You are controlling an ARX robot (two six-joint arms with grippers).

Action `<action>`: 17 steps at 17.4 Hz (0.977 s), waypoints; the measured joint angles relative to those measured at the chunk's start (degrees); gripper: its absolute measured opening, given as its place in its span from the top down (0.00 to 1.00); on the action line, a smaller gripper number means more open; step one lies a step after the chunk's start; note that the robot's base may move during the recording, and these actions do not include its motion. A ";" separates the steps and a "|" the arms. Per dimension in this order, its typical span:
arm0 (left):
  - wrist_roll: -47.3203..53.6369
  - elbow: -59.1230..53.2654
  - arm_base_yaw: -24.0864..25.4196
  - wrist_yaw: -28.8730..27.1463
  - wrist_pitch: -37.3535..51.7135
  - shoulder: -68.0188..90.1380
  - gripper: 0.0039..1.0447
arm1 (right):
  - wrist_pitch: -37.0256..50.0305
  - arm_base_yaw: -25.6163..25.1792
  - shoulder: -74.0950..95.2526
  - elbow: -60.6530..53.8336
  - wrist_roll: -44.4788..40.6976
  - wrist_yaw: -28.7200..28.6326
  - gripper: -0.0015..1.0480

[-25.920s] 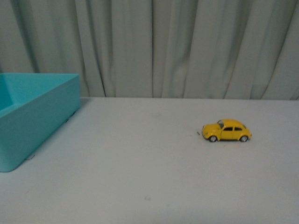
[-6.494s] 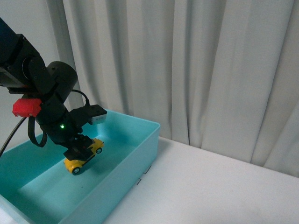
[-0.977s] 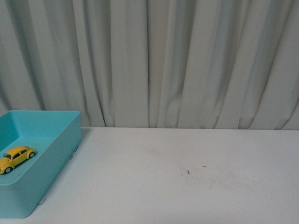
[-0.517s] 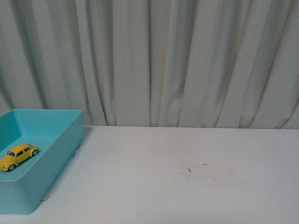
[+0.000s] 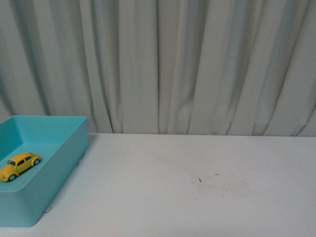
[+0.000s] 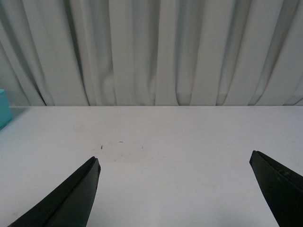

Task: Wind up and store yellow beetle toy

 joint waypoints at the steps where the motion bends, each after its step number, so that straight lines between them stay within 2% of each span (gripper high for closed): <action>1: 0.00 0.00 0.00 0.00 0.00 0.00 0.06 | 0.00 0.00 0.00 0.00 0.00 0.00 0.06; 17: 0.00 0.00 0.00 -0.07 0.07 0.00 0.06 | 0.09 0.00 0.00 0.00 0.00 -0.02 0.06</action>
